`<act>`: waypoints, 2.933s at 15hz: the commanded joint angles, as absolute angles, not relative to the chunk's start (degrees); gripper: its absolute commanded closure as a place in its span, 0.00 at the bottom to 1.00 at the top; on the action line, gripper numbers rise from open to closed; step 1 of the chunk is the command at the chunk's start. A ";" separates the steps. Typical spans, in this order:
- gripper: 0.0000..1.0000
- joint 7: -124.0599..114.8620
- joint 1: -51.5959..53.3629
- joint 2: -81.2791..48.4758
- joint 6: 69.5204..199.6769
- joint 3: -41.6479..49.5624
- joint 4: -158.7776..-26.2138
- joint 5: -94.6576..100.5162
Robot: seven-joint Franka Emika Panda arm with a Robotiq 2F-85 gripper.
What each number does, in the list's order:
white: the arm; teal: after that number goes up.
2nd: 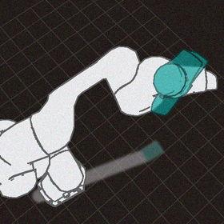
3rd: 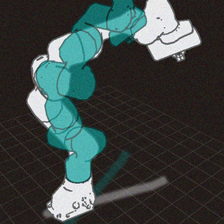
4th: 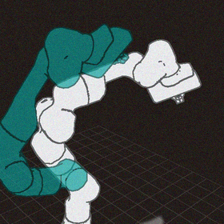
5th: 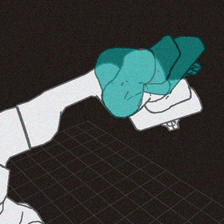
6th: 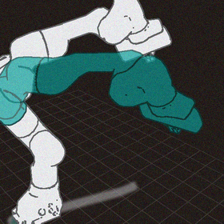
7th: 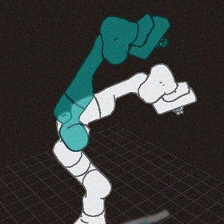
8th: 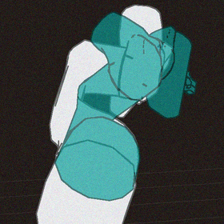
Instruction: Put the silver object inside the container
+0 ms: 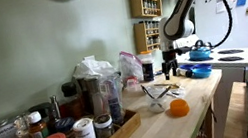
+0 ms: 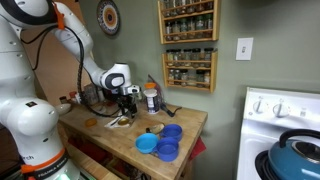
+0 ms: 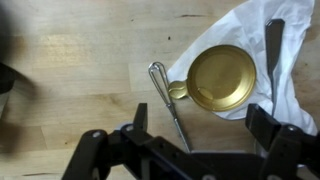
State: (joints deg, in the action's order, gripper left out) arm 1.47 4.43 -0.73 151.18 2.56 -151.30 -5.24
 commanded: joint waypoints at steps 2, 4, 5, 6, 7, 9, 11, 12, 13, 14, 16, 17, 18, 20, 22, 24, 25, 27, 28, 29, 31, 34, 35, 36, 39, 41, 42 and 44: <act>0.00 -4.63 3.13 -1.40 159.52 1.11 -152.19 3.49; 0.00 -9.55 2.94 -2.46 161.03 1.43 -151.58 10.38; 0.05 -12.85 2.86 -3.11 161.19 1.79 -151.06 14.71; 0.11 -14.98 2.85 -3.50 160.75 1.97 -150.60 17.80; 0.29 -17.30 2.93 -4.52 160.06 2.12 -149.75 20.77; 0.39 -19.39 3.31 -6.12 159.50 2.15 -148.60 23.60; 0.54 -19.03 3.86 -7.54 159.21 2.02 -147.74 23.64; 0.56 -18.76 4.12 -8.18 159.08 2.09 -147.36 23.47; 0.58 -17.52 4.32 -8.98 158.89 1.89 -146.92 22.18; 0.61 -17.27 4.58 -9.54 158.78 1.94 -146.58 21.91; 0.62 -15.55 4.64 -10.65 158.67 1.69 -146.01 20.26; 0.69 -14.89 4.64 -11.15 158.70 1.64 -145.78 19.71; 0.69 -14.12 4.62 -11.56 158.75 1.55 -145.57 19.14; 0.78 -12.46 4.45 -12.35 158.70 1.30 -145.21 17.62; 0.95 -9.10 3.69 -12.96 159.33 0.41 -144.98 14.56; 1.00 -5.57 3.00 -13.09 159.16 -0.40 -144.65 11.11; 1.00 -3.65 2.53 -12.99 159.09 -0.80 -144.63 9.34; 0.98 -2.29 2.57 -12.46 158.56 -0.41 -144.59 8.69; 0.98 -3.36 3.38 -11.98 158.56 0.87 -144.68 11.00; 0.98 -6.87 5.55 -10.35 158.01 3.87 -144.99 17.70; 0.98 -10.79 10.14 -8.97 155.58 9.25 -144.12 27.46; 0.98 -15.27 10.06 -8.95 148.10 8.50 -141.69 39.60; 0.98 -12.51 9.20 -8.58 145.65 6.43 -141.76 39.73; 0.98 -9.56 8.52 -7.96 144.03 4.84 -142.10 39.45; 0.98 1.86 7.64 -1.08 142.36 0.12 -146.43 34.63; 0.98 9.19 7.97 3.72 139.98 -2.45 -148.60 31.76; 0.98 12.61 8.29 6.03 138.73 -3.48 -149.32 30.67; 0.98 20.91 9.01 10.14 136.75 -5.07 -150.36 26.85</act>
State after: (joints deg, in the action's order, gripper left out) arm 10.00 8.59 1.59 139.83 -2.84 -146.13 31.68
